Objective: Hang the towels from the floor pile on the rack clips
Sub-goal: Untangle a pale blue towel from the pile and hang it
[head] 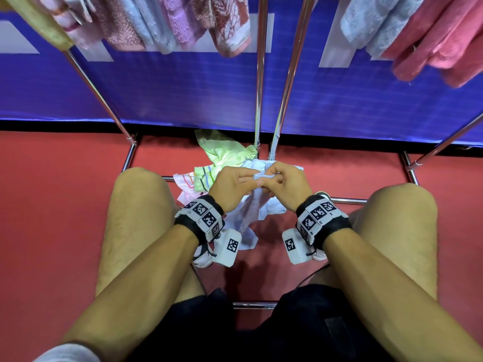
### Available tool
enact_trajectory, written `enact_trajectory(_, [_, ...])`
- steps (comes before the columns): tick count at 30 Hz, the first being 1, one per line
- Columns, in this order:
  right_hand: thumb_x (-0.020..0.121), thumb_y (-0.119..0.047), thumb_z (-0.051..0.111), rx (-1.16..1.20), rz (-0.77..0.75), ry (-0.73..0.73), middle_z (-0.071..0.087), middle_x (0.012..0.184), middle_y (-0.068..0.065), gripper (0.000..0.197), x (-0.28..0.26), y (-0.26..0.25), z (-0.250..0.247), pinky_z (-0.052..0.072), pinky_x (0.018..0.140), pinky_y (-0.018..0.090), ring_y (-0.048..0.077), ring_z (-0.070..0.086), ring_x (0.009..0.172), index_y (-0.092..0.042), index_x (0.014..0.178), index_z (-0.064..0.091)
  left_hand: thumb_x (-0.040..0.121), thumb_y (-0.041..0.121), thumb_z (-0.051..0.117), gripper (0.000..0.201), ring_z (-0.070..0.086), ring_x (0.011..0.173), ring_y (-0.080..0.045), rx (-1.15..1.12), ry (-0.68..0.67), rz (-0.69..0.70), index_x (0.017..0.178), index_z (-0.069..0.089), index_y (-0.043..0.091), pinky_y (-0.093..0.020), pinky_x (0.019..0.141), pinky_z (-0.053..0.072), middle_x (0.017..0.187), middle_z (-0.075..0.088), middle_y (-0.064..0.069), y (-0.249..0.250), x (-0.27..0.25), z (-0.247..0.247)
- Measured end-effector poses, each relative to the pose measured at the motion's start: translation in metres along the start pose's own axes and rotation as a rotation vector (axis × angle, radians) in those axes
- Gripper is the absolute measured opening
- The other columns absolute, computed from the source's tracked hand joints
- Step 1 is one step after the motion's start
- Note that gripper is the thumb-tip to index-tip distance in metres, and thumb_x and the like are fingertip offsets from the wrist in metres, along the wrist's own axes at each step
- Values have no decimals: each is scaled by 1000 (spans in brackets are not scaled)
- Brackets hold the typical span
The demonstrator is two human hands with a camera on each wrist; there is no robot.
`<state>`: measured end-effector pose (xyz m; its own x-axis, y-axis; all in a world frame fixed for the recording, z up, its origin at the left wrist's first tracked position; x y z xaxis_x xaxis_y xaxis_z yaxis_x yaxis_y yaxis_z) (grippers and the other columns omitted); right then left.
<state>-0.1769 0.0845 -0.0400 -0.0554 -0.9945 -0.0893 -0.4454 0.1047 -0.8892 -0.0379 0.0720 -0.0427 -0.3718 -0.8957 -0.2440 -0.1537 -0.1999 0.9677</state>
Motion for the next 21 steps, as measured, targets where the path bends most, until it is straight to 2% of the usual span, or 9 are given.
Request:
enact_trajectory(3, [77,-40,78,-57,-5,16,62,57,12,26,1,2,-4,55,65,38,29,60,59,-29,67,57,85,2,72,21,70,96,-30,-42,-37,5,105,74,4,-44,91,57,102,73,-22,7,-3,2])
enact_trajectory(8, [81,-43,73,-164,-36,14,52,57,0,30,-2,-3,-7,41,58,27,11,45,56,-23,68,56,90,-1,65,17,68,94,-35,-50,-58,37,104,73,3,-45,89,57,104,70,-29,12,-4,-1])
enact_trajectory(10, [80,-33,70,-224,-103,16,55,72,-4,19,-3,-9,-7,39,67,27,13,50,70,-27,69,55,91,-3,61,22,68,101,-40,-46,-58,45,110,71,4,-47,91,56,107,70,-27,12,-5,-4])
enact_trajectory(12, [78,-23,70,-281,-134,6,56,97,-2,6,-4,-8,-8,37,83,26,17,52,96,-23,80,64,91,-4,61,23,66,105,-43,-37,-69,53,110,71,4,-49,92,55,109,70,-26,13,-5,-6])
enact_trajectory(14, [79,-19,69,-390,-99,-39,54,124,1,17,-3,3,-4,35,98,27,20,45,121,-17,96,71,91,-4,61,22,67,102,-40,-29,-78,57,109,72,6,-47,92,56,109,70,-26,14,-6,-8])
enact_trajectory(16, [79,-19,68,-441,-88,-41,54,137,1,22,-1,7,-5,34,106,29,21,42,130,-17,101,73,91,-5,60,24,68,97,-30,-14,-78,62,111,70,5,-40,89,58,106,71,-23,17,-8,-8])
enact_trajectory(18, [80,-18,69,-360,-115,32,66,122,-3,15,-3,-1,-13,41,99,26,16,55,117,-18,93,75,91,-3,61,25,69,94,-22,9,-46,66,113,69,5,-34,86,59,103,72,-18,16,-6,-13])
enact_trajectory(19, [80,-18,69,-296,-119,74,70,106,-8,9,-4,-6,-18,45,90,25,9,61,101,-19,86,75,91,-2,62,25,69,92,-20,17,-11,65,114,68,5,-33,85,59,102,73,-16,15,-5,-18])
enact_trajectory(21, [81,-19,70,-237,-129,127,66,76,-19,6,-7,-13,-23,44,72,21,-5,58,71,-21,76,73,91,-1,63,25,70,84,-13,5,56,57,115,68,6,-27,80,58,95,74,-10,12,-2,-26])
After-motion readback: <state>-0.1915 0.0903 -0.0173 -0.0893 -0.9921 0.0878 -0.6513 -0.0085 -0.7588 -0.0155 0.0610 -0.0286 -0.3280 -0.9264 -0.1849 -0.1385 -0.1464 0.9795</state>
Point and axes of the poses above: each hand's wrist, its own x-axis towards the middle knuckle, its own z-axis out of the palm, y = z × x, the point moved 10 cm from there along x, towards the middle knuckle
